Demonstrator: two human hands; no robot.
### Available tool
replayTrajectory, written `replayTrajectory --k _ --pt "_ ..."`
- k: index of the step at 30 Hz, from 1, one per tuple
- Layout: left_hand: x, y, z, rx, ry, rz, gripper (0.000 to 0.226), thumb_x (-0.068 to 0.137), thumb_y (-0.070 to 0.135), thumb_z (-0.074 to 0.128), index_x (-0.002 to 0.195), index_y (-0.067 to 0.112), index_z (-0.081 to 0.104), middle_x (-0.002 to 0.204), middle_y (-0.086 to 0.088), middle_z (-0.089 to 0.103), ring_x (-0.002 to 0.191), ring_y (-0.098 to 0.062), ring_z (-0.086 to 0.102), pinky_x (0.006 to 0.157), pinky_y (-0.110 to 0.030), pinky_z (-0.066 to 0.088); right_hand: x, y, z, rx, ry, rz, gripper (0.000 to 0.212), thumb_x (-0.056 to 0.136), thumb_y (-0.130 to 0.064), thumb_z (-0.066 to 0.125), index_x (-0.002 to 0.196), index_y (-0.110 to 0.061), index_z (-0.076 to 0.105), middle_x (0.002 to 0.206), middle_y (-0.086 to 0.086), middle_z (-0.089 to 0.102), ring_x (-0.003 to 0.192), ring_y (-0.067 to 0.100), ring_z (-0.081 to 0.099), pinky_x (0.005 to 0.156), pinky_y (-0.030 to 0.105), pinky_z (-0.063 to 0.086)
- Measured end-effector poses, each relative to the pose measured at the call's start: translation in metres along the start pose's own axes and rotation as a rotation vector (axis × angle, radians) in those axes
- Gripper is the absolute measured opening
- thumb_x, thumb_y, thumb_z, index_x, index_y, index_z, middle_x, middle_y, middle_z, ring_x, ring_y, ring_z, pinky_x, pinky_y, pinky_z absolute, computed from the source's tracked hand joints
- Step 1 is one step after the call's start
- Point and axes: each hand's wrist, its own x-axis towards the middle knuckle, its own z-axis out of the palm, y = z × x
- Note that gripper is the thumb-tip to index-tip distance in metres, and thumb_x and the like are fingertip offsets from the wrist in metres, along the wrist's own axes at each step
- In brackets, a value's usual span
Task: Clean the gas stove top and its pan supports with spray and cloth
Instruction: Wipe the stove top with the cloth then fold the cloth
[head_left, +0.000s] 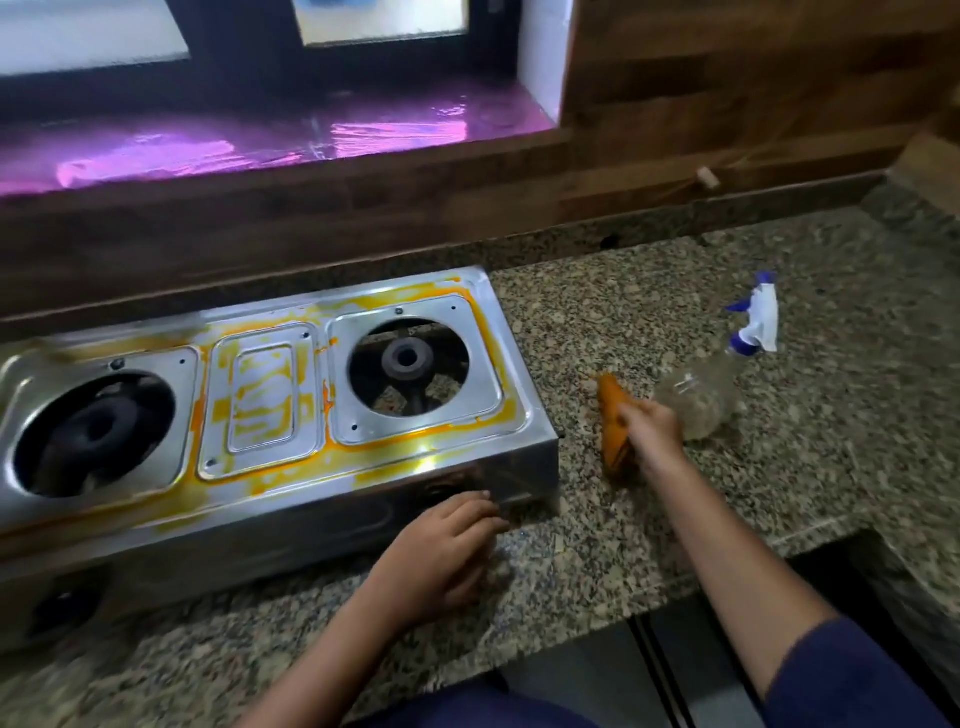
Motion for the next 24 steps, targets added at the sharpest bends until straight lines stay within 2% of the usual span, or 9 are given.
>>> replayTrajectory --k 3,6,8,11,13,15,18,21,24 --pt "-0.013 -0.003 -0.015 0.038 0.101 -0.036 0.032 0.092 0.02 0.055 0.121 0.01 0.065 0.127 -0.005 0.062 0.131 -0.023 0.049 0.11 -0.036 0.039 -0.025 -0.027 -0.005 0.312 -0.02 0.021 0.024 0.089 -0.012 0.06 0.112 -0.009 0.067 0.097 0.007 0.067 0.08 0.019 0.061 0.065 0.026 0.05" --pt "-0.037 -0.013 -0.027 0.106 0.196 -0.121 0.036 0.088 0.019 0.064 0.123 0.011 0.066 0.132 -0.005 0.06 0.131 -0.025 0.05 0.108 -0.04 0.04 -0.069 -0.055 0.011 0.332 -0.124 -0.17 0.031 0.088 -0.007 0.059 0.117 -0.016 0.065 0.092 0.001 0.067 0.08 0.014 0.062 0.066 0.023 0.052" --pt "-0.057 -0.02 -0.033 0.159 0.245 -0.213 0.04 0.086 0.02 0.068 0.125 0.011 0.065 0.132 -0.005 0.06 0.13 -0.025 0.05 0.107 -0.04 0.039 -0.096 -0.062 0.032 0.121 -0.186 -0.41 0.032 0.08 -0.02 0.062 0.112 -0.019 0.068 0.096 0.001 0.067 0.084 0.015 0.063 0.071 0.022 0.051" --pt "-0.087 -0.031 -0.041 0.23 0.297 -0.344 0.04 0.09 0.025 0.06 0.127 0.01 0.063 0.133 -0.006 0.06 0.13 -0.024 0.049 0.107 -0.041 0.038 -0.112 -0.054 0.065 -0.546 -0.11 -0.831 0.044 0.079 -0.052 0.054 0.1 -0.02 0.074 0.096 0.003 0.061 0.093 0.022 0.057 0.079 0.032 0.047" --pt "-0.103 -0.038 -0.045 0.257 0.301 -0.385 0.041 0.091 0.028 0.055 0.127 0.009 0.063 0.133 -0.007 0.06 0.13 -0.024 0.048 0.107 -0.043 0.038 -0.111 -0.048 0.083 -0.806 -0.087 -0.919 0.057 0.088 -0.059 0.038 0.118 -0.02 0.066 0.12 0.006 0.057 0.116 0.027 0.051 0.096 0.042 0.043" --pt "-0.116 -0.045 -0.048 0.265 0.284 -0.367 0.043 0.092 0.028 0.055 0.13 0.008 0.061 0.135 -0.008 0.058 0.133 -0.024 0.046 0.108 -0.044 0.038 -0.107 -0.044 0.097 -0.955 -0.191 -0.957 0.065 0.092 -0.056 0.023 0.143 -0.022 0.047 0.152 0.003 0.038 0.143 0.024 0.03 0.116 0.05 0.021" --pt "-0.13 -0.053 -0.053 0.22 0.26 -0.314 0.045 0.092 0.026 0.057 0.133 0.008 0.058 0.141 -0.007 0.053 0.137 -0.022 0.042 0.111 -0.045 0.037 -0.106 -0.036 0.108 -1.09 -0.256 -1.002 0.07 0.093 -0.052 0.012 0.153 -0.021 0.03 0.161 -0.002 0.022 0.15 0.013 0.013 0.12 0.041 0.002" --pt "-0.133 -0.058 -0.058 0.137 0.26 -0.282 0.045 0.092 0.024 0.059 0.133 0.008 0.057 0.144 -0.006 0.05 0.139 -0.021 0.04 0.112 -0.044 0.036 -0.113 -0.034 0.112 -1.078 -0.259 -0.94 0.072 0.093 -0.053 0.01 0.154 -0.016 0.024 0.161 -0.001 0.015 0.15 0.013 0.008 0.121 0.035 0.0" --pt "-0.134 -0.063 -0.067 0.027 0.294 -0.233 0.044 0.09 0.017 0.063 0.132 0.006 0.058 0.144 -0.008 0.05 0.137 -0.022 0.043 0.11 -0.043 0.039 -0.14 -0.035 0.135 -1.044 -0.293 -0.982 0.069 0.095 -0.048 0.016 0.152 -0.01 0.029 0.159 0.006 0.024 0.149 0.022 0.019 0.122 0.044 0.013"
